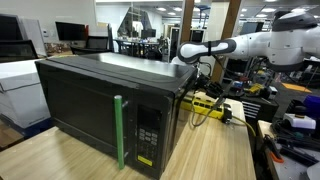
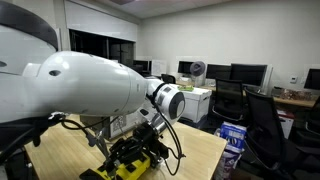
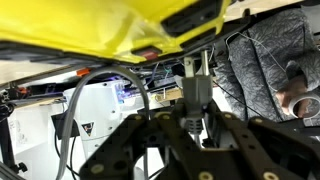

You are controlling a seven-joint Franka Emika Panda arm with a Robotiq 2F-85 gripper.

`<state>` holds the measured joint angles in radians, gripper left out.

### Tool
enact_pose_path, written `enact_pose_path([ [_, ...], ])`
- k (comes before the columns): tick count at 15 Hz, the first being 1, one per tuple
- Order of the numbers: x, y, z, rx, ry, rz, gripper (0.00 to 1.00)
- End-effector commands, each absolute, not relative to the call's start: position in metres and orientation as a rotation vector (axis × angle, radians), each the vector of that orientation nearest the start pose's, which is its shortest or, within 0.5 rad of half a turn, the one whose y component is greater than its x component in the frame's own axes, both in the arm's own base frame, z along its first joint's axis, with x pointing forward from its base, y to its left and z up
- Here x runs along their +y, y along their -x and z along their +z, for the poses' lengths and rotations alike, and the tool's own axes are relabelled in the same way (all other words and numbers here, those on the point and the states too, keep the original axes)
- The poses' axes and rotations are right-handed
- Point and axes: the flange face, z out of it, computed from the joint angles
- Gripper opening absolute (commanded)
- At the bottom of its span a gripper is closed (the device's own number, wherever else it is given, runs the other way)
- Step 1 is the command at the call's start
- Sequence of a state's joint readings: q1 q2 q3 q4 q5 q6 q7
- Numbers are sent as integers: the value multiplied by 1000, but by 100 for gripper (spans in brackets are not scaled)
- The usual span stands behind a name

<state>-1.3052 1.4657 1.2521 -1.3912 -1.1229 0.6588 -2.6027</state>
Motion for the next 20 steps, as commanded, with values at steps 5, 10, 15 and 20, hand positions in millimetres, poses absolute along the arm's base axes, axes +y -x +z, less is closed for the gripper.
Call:
enact_pose_path([
  [5,-303,-459,119,-1918,335,85,6],
  [10,-305,-457,109,-1953,343,121,6],
  [15,-304,-456,100,-1966,346,106,6],
  [20,-305,-457,98,-1958,353,104,22],
])
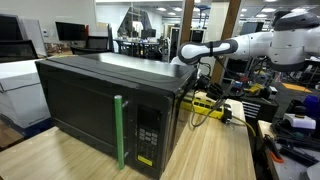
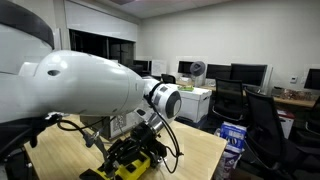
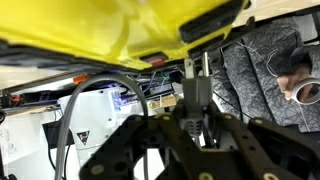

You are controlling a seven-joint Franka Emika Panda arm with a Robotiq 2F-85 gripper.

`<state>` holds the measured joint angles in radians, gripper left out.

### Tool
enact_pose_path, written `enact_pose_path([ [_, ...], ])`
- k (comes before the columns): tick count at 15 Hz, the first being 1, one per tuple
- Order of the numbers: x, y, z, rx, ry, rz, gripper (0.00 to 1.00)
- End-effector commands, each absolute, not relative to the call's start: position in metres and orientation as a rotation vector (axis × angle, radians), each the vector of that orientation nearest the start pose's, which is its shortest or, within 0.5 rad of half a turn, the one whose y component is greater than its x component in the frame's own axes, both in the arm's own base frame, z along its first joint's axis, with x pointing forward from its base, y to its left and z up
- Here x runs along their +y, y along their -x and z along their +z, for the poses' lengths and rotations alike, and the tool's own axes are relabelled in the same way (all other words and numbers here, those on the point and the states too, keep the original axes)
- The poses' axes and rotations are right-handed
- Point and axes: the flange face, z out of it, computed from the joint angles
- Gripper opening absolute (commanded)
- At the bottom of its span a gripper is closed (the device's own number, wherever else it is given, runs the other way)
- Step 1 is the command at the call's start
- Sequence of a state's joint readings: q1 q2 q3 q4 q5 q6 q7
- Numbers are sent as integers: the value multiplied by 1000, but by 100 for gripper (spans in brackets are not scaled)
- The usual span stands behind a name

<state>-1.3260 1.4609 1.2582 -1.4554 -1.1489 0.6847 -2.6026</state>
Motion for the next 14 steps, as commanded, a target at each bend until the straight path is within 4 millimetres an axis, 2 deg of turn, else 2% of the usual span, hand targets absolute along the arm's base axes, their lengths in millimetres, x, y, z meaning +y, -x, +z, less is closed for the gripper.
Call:
enact_pose_path([
  [1,-305,-457,97,-1959,354,104,15],
  [2,-305,-457,97,-1960,353,102,10],
  [3,-304,-457,97,-1960,352,101,42],
  [6,-306,-460,93,-1997,370,91,63],
  [7,-307,-461,91,-2019,381,89,18],
  [8,-307,-462,84,-2044,399,83,21],
  [9,-310,-465,86,-2042,404,88,6],
  [14,-319,-472,86,-2042,441,105,6],
])
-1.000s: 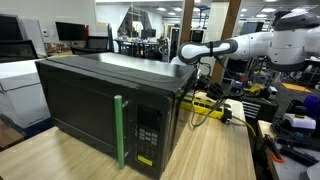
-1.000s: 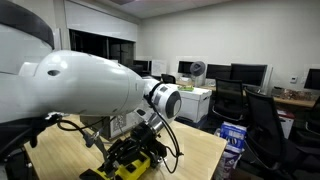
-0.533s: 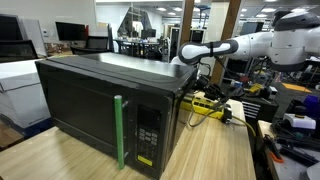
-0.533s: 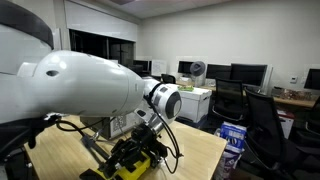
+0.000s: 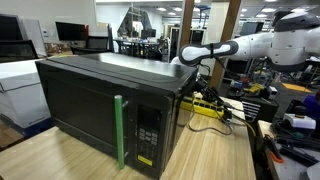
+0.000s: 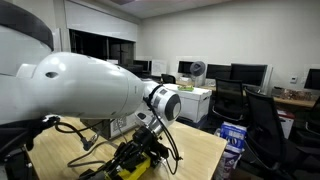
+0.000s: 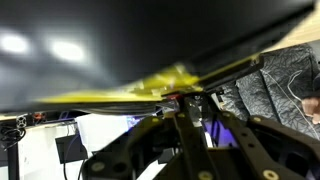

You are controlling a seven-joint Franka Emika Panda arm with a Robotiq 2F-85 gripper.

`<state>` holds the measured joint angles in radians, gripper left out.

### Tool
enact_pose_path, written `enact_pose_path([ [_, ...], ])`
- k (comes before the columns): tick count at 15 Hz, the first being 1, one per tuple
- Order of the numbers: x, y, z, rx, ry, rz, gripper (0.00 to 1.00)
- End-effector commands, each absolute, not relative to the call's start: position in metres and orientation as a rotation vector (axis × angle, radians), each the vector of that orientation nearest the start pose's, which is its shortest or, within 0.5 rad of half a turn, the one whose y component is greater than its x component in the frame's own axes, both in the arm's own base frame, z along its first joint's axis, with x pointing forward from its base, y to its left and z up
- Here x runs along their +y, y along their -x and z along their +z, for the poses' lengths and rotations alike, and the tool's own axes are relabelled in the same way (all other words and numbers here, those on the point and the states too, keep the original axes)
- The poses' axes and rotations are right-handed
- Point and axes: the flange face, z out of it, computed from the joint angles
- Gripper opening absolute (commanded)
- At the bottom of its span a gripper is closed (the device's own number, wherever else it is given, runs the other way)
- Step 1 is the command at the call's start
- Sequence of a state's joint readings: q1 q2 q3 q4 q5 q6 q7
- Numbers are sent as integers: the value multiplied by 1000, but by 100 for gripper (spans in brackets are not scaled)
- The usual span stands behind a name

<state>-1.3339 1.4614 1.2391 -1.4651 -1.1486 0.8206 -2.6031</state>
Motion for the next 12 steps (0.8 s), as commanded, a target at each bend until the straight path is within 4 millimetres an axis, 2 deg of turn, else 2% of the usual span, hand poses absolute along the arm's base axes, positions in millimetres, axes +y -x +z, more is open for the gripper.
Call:
enact_pose_path([
  [1,-322,-475,86,-2041,455,104,6],
  [5,-346,-486,92,-2036,542,120,6],
  [11,-359,-497,101,-2036,612,115,6],
  [12,-375,-503,102,-2039,622,125,6],
])
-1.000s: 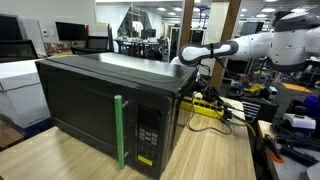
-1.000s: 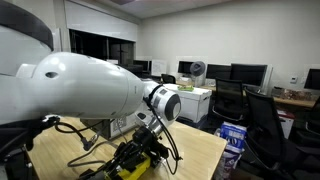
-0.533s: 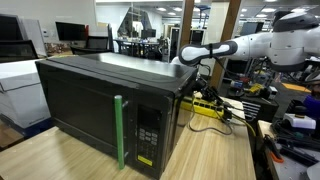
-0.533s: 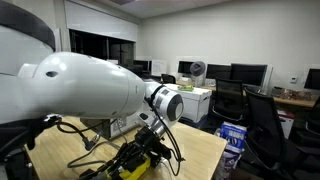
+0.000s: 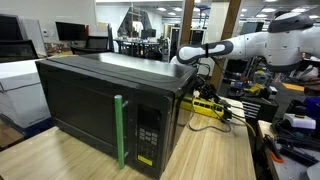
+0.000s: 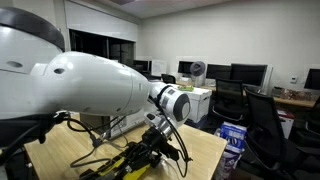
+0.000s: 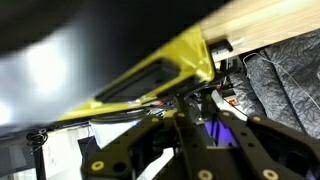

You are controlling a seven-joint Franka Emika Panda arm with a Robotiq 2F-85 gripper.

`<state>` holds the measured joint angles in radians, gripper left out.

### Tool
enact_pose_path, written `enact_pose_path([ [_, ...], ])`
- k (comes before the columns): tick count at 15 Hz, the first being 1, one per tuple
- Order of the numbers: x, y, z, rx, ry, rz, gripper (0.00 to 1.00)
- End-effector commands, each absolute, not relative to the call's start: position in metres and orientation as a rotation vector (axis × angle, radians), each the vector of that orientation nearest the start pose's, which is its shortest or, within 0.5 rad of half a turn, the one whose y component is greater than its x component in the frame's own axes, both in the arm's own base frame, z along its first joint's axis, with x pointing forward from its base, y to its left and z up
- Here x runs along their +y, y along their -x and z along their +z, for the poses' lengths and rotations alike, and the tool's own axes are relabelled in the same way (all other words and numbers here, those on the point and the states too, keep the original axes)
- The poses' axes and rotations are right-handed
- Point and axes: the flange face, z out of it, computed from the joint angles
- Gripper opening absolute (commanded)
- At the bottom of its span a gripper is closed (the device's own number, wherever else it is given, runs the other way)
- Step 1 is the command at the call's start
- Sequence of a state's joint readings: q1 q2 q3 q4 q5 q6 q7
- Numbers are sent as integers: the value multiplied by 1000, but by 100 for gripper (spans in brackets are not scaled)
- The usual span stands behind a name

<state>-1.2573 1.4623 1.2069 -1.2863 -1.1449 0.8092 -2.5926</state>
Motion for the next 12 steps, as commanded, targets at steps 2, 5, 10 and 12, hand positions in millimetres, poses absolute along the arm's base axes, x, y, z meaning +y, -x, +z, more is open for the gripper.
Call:
enact_pose_path([
  [2,-382,-509,107,-2059,705,156,6],
  [5,-400,-518,109,-2105,793,154,6],
  [10,-419,-530,113,-2155,894,136,6],
  [12,-422,-536,107,-2198,916,164,6],
])
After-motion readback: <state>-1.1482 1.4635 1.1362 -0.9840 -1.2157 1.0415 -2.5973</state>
